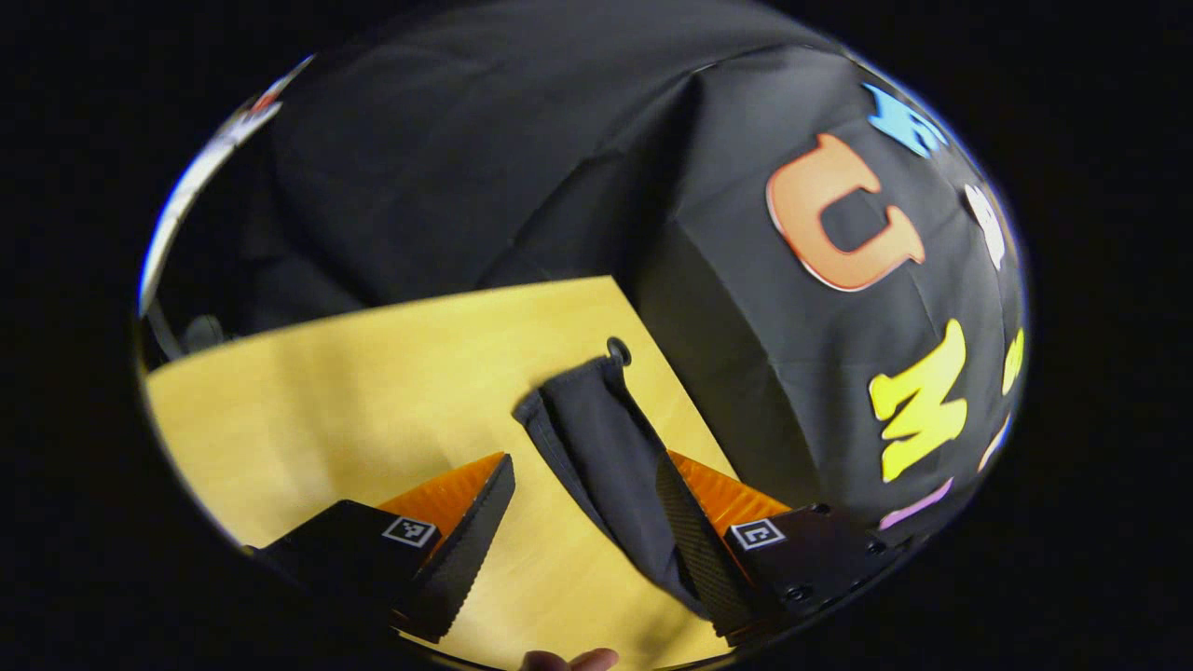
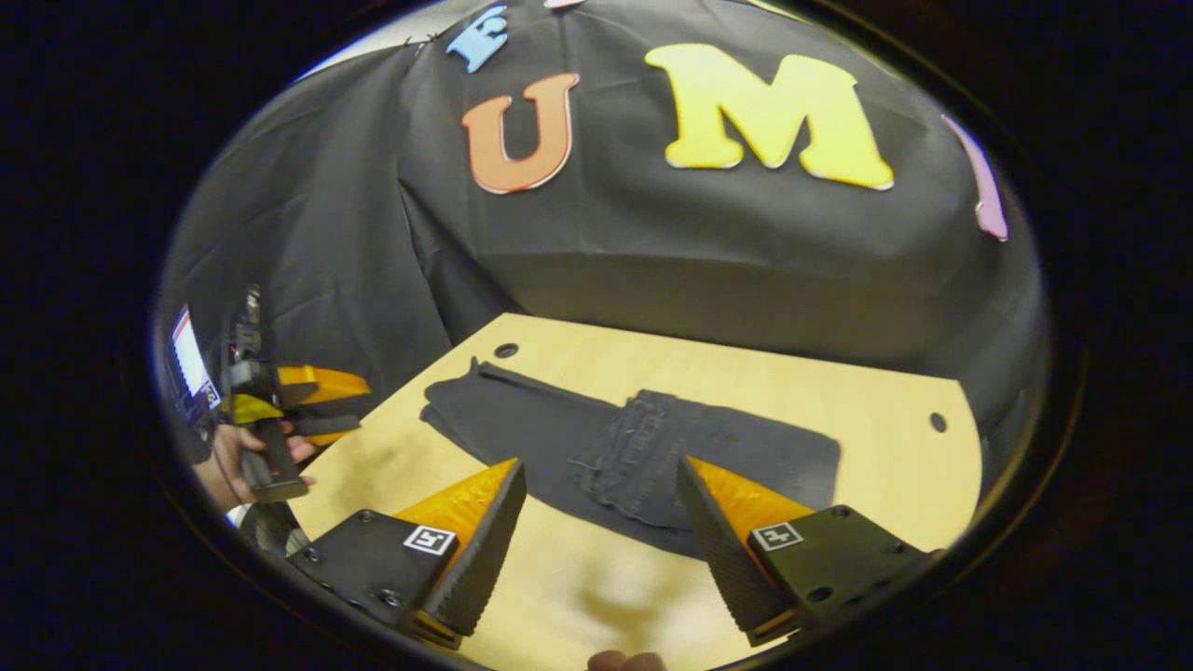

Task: Grasp the waist and the cuffs of the jeans and fold them to make the two legs overlap; first hold the waist and fold one-third of the jeans toward the cuffs, then hold the cuffs and fold the remaining one-third in the same direction to finish folding.

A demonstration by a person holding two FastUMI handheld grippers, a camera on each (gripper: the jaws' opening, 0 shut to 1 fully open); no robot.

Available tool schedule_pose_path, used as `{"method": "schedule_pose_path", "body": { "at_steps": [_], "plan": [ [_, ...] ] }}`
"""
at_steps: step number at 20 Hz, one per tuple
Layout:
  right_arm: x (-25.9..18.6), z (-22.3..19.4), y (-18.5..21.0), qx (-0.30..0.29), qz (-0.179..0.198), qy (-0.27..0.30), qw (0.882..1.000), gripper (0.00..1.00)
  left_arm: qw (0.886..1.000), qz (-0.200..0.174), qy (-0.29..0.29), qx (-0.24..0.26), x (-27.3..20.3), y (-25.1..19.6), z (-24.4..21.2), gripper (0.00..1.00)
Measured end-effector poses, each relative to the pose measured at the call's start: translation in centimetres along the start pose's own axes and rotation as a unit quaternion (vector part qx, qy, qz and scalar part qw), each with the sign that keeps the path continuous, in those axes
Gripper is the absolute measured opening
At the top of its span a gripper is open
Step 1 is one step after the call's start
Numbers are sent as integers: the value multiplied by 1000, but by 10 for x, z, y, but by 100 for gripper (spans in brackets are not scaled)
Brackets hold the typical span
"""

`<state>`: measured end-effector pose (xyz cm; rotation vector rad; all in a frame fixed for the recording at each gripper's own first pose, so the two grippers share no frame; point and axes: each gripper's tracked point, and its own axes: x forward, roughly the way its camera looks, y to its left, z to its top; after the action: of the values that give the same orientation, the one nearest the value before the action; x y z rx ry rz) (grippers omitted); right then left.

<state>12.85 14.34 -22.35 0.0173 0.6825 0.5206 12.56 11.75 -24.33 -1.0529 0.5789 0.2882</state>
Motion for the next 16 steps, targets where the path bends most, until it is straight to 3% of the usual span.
{"method": "schedule_pose_path", "body": {
  "at_steps": [4,7,9,14,15,16],
  "plan": [
    [-56,-5,-53,25,-61,-5,998,99,996,-3,41,-85,55,13,-23,98],
    [-76,-18,-80,52,-93,1,994,94,992,-3,34,-120,77,13,-21,100],
    [-80,-24,-90,65,-105,6,992,99,990,-3,21,-140,90,11,-11,96],
    [-84,-25,-97,68,-111,5,991,99,981,-20,2,-193,114,8,1,94],
    [-85,-25,-97,68,-113,6,991,94,981,-9,7,-194,118,13,-5,100],
    [-86,-25,-98,69,-113,6,991,94,982,0,7,-191,121,16,-8,80]
  ]
}}
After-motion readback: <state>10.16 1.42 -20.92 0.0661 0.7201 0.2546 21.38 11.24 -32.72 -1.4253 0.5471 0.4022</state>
